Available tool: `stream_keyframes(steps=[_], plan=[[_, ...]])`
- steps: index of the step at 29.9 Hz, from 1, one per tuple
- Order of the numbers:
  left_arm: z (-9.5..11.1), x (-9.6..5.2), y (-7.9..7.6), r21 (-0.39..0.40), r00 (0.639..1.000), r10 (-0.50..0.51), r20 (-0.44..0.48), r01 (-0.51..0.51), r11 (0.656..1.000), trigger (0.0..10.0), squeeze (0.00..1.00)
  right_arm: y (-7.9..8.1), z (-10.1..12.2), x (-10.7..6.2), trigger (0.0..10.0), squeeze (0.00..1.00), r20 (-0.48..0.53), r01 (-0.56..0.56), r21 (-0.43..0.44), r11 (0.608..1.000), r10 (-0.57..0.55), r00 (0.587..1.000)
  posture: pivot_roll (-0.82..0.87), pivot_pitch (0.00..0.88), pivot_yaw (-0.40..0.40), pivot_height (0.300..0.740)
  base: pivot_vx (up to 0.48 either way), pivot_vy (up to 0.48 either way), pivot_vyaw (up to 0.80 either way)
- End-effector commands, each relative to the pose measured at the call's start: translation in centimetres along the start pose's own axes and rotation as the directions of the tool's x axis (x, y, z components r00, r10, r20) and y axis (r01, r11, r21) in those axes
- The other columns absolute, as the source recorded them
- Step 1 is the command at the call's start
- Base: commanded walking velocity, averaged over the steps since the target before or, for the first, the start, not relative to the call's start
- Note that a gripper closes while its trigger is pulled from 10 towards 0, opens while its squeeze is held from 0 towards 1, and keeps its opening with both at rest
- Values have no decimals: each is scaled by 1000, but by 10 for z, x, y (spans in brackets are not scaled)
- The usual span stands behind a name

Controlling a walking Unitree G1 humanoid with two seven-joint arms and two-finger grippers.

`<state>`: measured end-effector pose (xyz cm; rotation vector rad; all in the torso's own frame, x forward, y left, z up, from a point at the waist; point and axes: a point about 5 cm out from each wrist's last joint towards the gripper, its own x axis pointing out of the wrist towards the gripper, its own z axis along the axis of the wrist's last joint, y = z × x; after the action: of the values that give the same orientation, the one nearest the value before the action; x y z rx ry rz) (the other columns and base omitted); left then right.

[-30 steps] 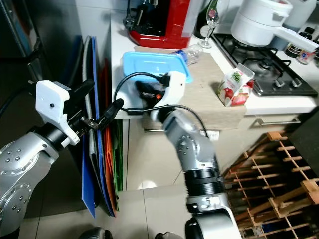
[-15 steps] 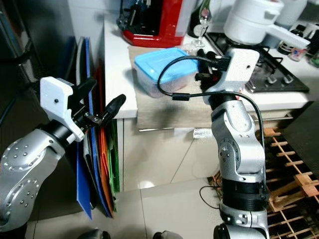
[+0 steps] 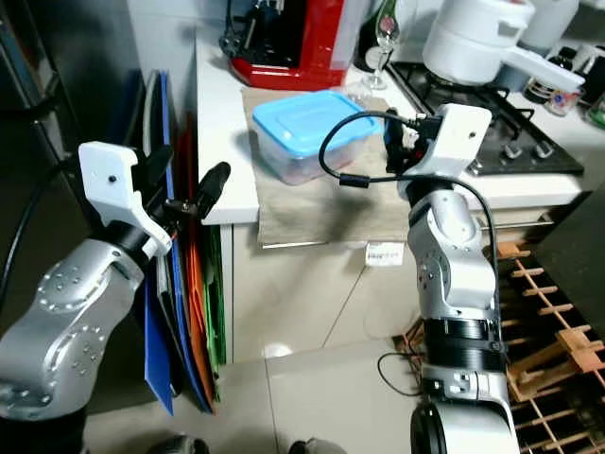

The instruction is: Restocking fridge

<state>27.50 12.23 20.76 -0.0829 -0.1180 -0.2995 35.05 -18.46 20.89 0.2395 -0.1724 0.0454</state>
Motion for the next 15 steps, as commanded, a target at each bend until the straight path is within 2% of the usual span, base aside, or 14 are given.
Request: stream_keyframes(steps=[1,4,6,7,11,14,15], plan=[[0,3,-1,17,1000,23,16,-23,1000,10000,0,-1,6,4,10000,1000,14,7,57,998,-8,1000,38,9,-102,740,0,0,0],[4,5,2,29,997,63,52,-65,997,10000,0,3,4,6,10000,1000,14,-16,48,999,15,1000,44,7,-104,740,0,0,0],[5,6,3,35,995,75,61,-77,996,10000,0,5,3,6,10000,1000,17,-28,33,999,27,999,43,6,-104,740,0,-458,0],[5,6,6,23,993,98,66,-100,995,10000,0,8,1,7,10000,1000,15,-39,-5,999,39,999,40,7,-102,740,0,-439,0],[1,9,12,17,985,157,66,-158,987,10000,0,14,-1,10,10000,1000,18,-62,-76,995,63,998,37,11,-97,740,353,-316,0],[0,11,10,16,984,162,70,-164,986,10000,0,22,2,10,10000,1000,31,-95,-96,991,99,995,30,14,-97,740,432,0,0],[-1,11,10,19,984,166,67,-167,986,10000,0,23,3,9,10000,459,34,-99,-105,990,103,994,30,14,-97,740,435,0,0]])
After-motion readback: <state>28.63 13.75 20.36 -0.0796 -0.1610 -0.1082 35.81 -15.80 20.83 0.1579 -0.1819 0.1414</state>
